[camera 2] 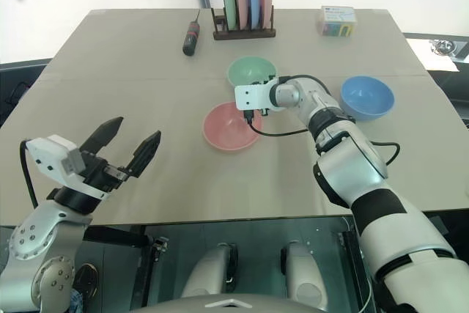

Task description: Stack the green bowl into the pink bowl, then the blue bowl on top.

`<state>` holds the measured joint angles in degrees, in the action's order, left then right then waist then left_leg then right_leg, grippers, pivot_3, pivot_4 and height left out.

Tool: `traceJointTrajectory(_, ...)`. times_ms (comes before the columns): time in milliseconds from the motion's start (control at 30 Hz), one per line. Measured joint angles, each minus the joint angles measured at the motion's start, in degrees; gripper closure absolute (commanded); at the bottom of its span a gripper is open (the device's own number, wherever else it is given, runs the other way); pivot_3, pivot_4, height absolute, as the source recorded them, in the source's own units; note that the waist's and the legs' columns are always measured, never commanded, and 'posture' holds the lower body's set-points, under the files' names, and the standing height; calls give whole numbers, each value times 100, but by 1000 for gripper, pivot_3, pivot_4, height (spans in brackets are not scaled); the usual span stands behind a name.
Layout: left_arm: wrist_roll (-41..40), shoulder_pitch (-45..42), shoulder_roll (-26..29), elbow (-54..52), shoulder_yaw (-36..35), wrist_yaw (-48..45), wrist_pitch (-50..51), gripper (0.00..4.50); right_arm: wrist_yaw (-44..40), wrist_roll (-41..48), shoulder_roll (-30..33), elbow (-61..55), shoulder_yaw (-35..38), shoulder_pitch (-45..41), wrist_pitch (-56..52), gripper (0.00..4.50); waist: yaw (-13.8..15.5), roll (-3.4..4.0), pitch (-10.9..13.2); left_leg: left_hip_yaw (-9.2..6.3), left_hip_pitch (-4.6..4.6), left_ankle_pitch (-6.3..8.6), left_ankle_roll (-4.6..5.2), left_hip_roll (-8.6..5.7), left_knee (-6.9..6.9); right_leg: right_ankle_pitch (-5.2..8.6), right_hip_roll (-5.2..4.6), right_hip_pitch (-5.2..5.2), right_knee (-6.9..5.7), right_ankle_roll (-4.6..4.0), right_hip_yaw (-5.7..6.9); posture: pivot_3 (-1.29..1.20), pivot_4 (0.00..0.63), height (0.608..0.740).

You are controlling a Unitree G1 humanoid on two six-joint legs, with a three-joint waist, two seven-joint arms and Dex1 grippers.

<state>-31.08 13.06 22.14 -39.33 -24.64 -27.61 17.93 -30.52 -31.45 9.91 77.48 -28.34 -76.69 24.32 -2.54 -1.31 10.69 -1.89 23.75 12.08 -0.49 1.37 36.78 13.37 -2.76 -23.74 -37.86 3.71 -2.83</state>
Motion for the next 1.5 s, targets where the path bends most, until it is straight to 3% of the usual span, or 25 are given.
traceJointTrajectory(33,-2,15,0,-3,1,23,-9,0,-5,-16,-1,3,0,0,-15,4361,-1,0,0,0,0,0,0,0,0,0,0,0,0,0,0,0,150,740)
traceJointTrajectory(67,-6,17,0,-5,1,32,-21,0,5,-32,-5,18,0,0,-38,4480,-1,1,0,-1,1,0,0,0,-1,0,0,-2,-1,-1,1,0,150,740)
traceJointTrajectory(400,-56,15,25,-25,43,30,-119,0,6,-75,60,12,78,-18,123,4480,-3,2,1,1,1,0,0,0,-3,0,1,-4,0,0,-2,0,150,740)
traceJointTrajectory(600,-72,-104,160,4,66,-35,-130,0,-941,626,274,-352,669,-389,701,4480,-8,4,2,2,0,0,0,1,-6,0,2,-5,1,1,-2,0,150,740)
traceJointTrajectory(733,-90,-264,258,117,160,-157,-130,0,-2835,1749,432,-1447,1102,-388,814,4480,0,5,3,0,1,0,0,2,-9,-1,2,-3,3,2,0,0,150,740)
traceJointTrajectory(900,-125,-409,355,339,277,-330,-139,0,-4936,3121,894,-4312,1078,556,-548,4480,45,1,1,-17,1,0,0,2,-10,-1,-2,9,8,2,20,0,150,740)
traceJointTrajectory(1067,-127,-555,384,500,338,-426,-154,0,-5411,3390,1183,-6144,678,1470,-1643,4480,18,5,3,-12,-1,0,0,3,-9,0,0,2,1,1,17,0,150,740)
traceJointTrajectory(1233,-128,-716,423,569,446,-484,-157,0,-5275,3038,1316,-6641,352,1702,-1844,4480,19,4,2,-11,-3,0,0,6,-5,1,4,2,0,0,16,0,150,740)
traceJointTrajectory(1300,-128,-722,435,620,446,-483,-157,0,-5234,2854,1454,-6596,251,1752,-1853,3783,36,4,2,-11,2,0,0,3,-2,1,1,2,3,1,16,0,150,740)
traceJointTrajectory(1333,-128,-722,439,631,446,-483,-157,0,-5207,2818,1467,-6590,245,1752,-1863,3685,34,4,2,-11,3,0,0,3,-2,1,1,2,6,1,16,0,150,740)
traceJointTrajectory(1400,-133,-722,447,631,447,-486,-157,0,-5134,2783,1469,-6590,245,1752,-1879,2965,33,4,2,-11,3,0,0,4,-3,1,1,2,6,1,16,0,150,740)
traceJointTrajectory(1433,-146,-722,449,631,447,-488,-157,0,-5068,2742,1471,-6586,245,1751,-1885,2320,29,4,2,-11,2,0,0,4,-3,1,1,2,5,1,16,0,150,740)
traceJointTrajectory(1500,-171,-730,452,631,448,-492,-157,0,-4905,2700,1474,-6530,254,1748,-1884,1688,28,4,2,-11,1,0,0,4,-4,1,1,2,5,1,16,0,150,740)
